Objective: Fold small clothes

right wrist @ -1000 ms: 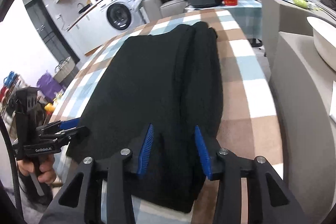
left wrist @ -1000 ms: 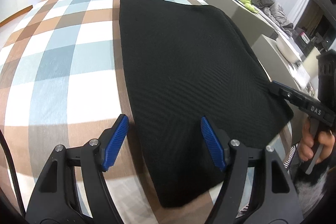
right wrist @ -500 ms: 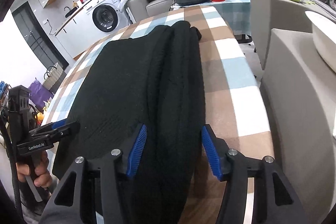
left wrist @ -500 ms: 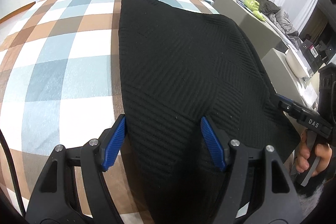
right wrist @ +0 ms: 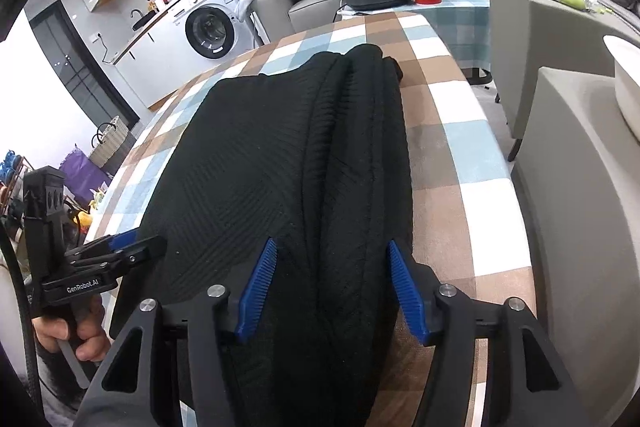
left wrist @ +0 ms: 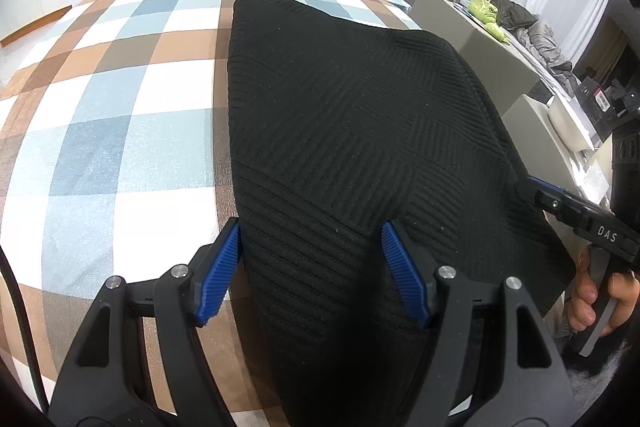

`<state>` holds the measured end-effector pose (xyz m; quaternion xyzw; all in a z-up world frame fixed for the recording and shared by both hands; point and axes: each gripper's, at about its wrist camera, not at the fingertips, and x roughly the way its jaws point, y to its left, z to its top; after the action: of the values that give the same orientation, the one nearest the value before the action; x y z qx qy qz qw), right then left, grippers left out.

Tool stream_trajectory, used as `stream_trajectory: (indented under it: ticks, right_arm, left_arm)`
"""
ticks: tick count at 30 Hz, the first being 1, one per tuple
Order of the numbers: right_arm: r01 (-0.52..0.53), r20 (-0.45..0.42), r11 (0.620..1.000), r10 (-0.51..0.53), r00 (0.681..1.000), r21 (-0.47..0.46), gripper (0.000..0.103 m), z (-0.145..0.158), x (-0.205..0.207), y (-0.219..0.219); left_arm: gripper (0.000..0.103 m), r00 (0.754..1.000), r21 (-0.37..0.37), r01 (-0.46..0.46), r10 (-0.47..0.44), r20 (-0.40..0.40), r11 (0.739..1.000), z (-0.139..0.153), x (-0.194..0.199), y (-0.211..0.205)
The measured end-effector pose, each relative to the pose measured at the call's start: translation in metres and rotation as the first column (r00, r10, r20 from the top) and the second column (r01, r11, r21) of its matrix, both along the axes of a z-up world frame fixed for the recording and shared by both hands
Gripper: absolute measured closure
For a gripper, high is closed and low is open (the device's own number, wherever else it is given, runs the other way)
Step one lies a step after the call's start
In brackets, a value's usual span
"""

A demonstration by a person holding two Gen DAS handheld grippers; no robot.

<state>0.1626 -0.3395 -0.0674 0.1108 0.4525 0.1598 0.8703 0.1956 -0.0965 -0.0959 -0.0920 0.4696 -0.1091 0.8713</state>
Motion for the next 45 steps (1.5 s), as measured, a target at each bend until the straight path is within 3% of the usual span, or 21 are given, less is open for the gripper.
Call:
stream_trajectory:
  ticks: [5, 10, 11, 13, 16, 25, 32, 39, 42, 45]
  right_arm:
    - [-0.024, -0.012, 1.0, 0.024, 1.0, 0.01, 0.043, -0.005, 0.001, 0.003]
    - [-0.043, -0.039, 0.999, 0.043, 0.998, 0.005, 0.043, -0.01, 0.006, 0.01]
    - [-0.049, -0.039, 0.999, 0.048, 0.998, -0.011, 0.044, -0.009, 0.006, 0.014]
    - [-0.074, -0.038, 0.997, 0.073, 0.997, -0.025, 0.055, -0.009, 0.006, 0.023]
    - [-0.091, -0.032, 0.992, 0.088, 0.996, -0.086, 0.058, -0.007, 0.006, 0.039]
    - [-0.149, -0.023, 0.986, 0.148, 0.989, -0.078, 0.058, -0.007, 0.018, 0.092]
    - [-0.17, -0.003, 0.984, 0.17, 0.985, -0.045, 0.058, -0.008, 0.034, 0.152]
    - [-0.178, -0.007, 0.982, 0.178, 0.984, -0.056, 0.055, -0.008, 0.046, 0.172]
    - [-0.217, 0.0, 0.972, 0.218, 0.976, -0.092, 0.051, -0.002, 0.032, 0.167]
    - [-0.209, 0.0, 0.975, 0.21, 0.978, -0.072, 0.051, 0.002, 0.021, 0.156]
  left_arm:
    - [0.042, 1.0, -0.012, -0.004, 0.004, 0.011, 1.0, 0.0, -0.001, 0.0]
    - [0.079, 0.999, -0.033, 0.015, -0.013, 0.049, 0.999, 0.003, -0.003, 0.002]
    - [0.081, 0.999, -0.041, 0.016, -0.014, 0.052, 0.999, 0.003, -0.003, 0.003]
    - [0.084, 0.999, -0.066, 0.011, -0.007, 0.051, 0.998, 0.002, -0.002, 0.008]
    - [0.086, 0.998, -0.085, 0.0, 0.005, 0.059, 0.996, 0.002, -0.004, 0.015]
    - [0.086, 0.994, -0.098, -0.086, 0.091, 0.054, 0.991, 0.001, -0.014, 0.07]
    - [0.086, 0.985, -0.06, -0.167, 0.17, 0.043, 0.984, 0.003, -0.009, 0.127]
    - [0.085, 0.982, -0.016, -0.181, 0.181, 0.054, 0.983, 0.004, 0.005, 0.148]
    - [0.081, 0.98, 0.009, -0.188, 0.187, 0.066, 0.982, 0.005, 0.0, 0.146]
    - [0.068, 0.979, 0.039, -0.199, 0.196, 0.058, 0.979, 0.005, -0.011, 0.141]
